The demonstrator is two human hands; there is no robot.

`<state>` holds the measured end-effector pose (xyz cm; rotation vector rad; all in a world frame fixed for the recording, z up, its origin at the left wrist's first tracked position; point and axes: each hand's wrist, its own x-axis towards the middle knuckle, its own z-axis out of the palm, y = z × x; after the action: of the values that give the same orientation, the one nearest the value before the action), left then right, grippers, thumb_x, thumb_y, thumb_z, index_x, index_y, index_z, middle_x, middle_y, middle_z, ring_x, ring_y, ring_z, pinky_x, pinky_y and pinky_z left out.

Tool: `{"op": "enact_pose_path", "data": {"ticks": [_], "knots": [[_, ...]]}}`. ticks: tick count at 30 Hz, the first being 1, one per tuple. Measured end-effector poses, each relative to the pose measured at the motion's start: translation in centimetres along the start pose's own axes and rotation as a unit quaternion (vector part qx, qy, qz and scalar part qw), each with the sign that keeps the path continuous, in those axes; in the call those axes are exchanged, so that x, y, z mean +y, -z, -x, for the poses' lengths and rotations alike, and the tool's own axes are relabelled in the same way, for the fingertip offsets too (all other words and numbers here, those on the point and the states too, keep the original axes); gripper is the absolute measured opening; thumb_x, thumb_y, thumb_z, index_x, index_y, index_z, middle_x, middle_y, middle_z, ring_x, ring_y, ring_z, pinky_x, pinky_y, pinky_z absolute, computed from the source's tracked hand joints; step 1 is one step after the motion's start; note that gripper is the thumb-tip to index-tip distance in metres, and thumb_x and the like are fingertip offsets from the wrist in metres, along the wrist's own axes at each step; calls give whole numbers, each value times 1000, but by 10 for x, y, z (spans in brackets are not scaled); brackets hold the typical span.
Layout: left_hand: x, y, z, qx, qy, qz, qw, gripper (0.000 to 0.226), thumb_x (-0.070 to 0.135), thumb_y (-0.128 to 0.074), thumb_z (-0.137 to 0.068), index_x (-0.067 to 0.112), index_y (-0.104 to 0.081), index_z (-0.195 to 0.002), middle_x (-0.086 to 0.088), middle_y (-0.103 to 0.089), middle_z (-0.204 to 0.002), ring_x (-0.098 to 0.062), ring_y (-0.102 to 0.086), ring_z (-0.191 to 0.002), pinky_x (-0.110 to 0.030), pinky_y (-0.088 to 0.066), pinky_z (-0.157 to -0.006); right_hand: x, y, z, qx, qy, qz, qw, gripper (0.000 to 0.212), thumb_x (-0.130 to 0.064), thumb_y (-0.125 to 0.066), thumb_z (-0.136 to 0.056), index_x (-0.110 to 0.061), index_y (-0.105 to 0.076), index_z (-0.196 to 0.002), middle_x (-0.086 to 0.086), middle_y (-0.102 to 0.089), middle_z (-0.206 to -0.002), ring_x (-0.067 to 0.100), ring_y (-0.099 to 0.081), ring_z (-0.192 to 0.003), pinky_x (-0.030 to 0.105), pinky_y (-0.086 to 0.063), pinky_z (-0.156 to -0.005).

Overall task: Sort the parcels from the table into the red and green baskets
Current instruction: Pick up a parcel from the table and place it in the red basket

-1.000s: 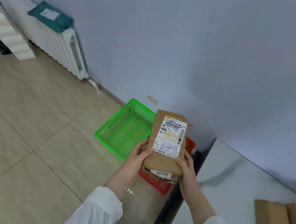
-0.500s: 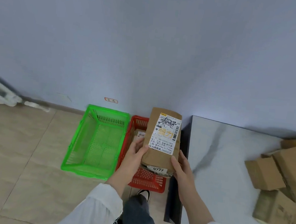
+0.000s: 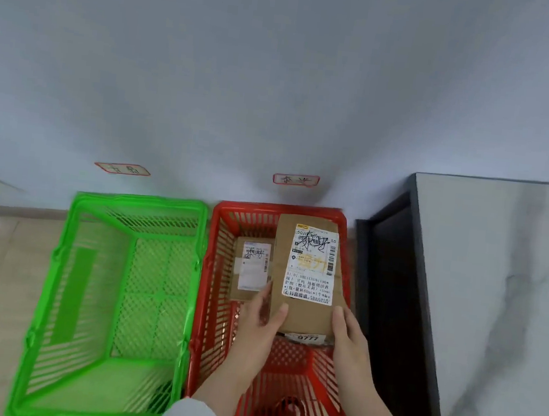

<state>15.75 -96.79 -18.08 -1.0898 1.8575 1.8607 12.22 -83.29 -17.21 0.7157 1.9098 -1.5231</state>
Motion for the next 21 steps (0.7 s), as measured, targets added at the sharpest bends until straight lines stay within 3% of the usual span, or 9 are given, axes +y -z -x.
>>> {"op": "enact_pose_path", "data": {"ticks": [4,6,9,11,13,16,17,21], "knots": [[-77,-21,-94,8,-34,5,999,48,33,-61,-87,24,-49,-133,5,-55,-132,-12,-50,-124,-41,-40,-107,69,-23,-93,18,24,22,999,41,-36,-34,-98,-25,-44,-137,-7,-53,-125,12,-49,-114,25,-38,-94],[-107,-31,-127,8,-33,11,999,43,24,-58,-90,19,-48,-132,5,-55,-130,-11,-50,-122,-38,-40,-107,102,-32,-132,37,46,44,997,42,-34,-32,-99,-22,-44,-137,-5,-54,-125,15,-50,-117,27,-38,-98],[-145,-42,-160,13,-39,-4,999,37,21,-57,-91,20,-46,-126,4,-55,-124,-12,-50,-121,-35,-40,-106,146,-41,-175,52,79,61,994,49,-47,-32,-97,-22,-45,-137,1,-53,-135,19,-48,-126,39,-36,-109],[-164,-48,-175,17,-49,-29,998,33,22,-57,-90,20,-47,-122,3,-56,-124,-14,-51,-121,-35,-41,-105,164,-45,-195,62,88,55,993,52,-47,-32,-96,-20,-44,-138,1,-51,-137,19,-46,-128,39,-34,-110],[-177,-55,-184,28,-71,-69,995,36,25,-58,-89,18,-48,-123,2,-57,-127,-12,-50,-121,-33,-40,-106,174,-46,-211,76,97,45,991,43,-29,-31,-101,-13,-43,-138,5,-52,-136,18,-47,-124,27,-37,-103],[-185,-66,-194,106,-126,-180,970,43,30,-59,-88,14,-52,-127,-1,-51,-125,-13,-42,-121,-27,-33,-107,179,-47,-230,97,113,46,988,40,-18,-30,-101,-8,-44,-136,4,-54,-127,12,-49,-110,1,-37,-74],[-187,-68,-197,132,-127,-214,960,44,32,-59,-88,13,-52,-127,-4,-47,-123,-16,-38,-121,-25,-30,-107,182,-48,-234,99,120,46,987,39,-18,-30,-101,-9,-44,-136,2,-54,-123,10,-48,-107,-2,-35,-68],[-197,-68,-206,155,-132,-300,932,45,31,-61,-87,11,-55,-126,-11,-50,-117,-23,-41,-114,-31,-33,-102,192,-56,-243,120,150,91,977,40,-20,-32,-101,-15,-44,-138,1,-56,-129,12,-52,-112,12,-36,-79]]}}
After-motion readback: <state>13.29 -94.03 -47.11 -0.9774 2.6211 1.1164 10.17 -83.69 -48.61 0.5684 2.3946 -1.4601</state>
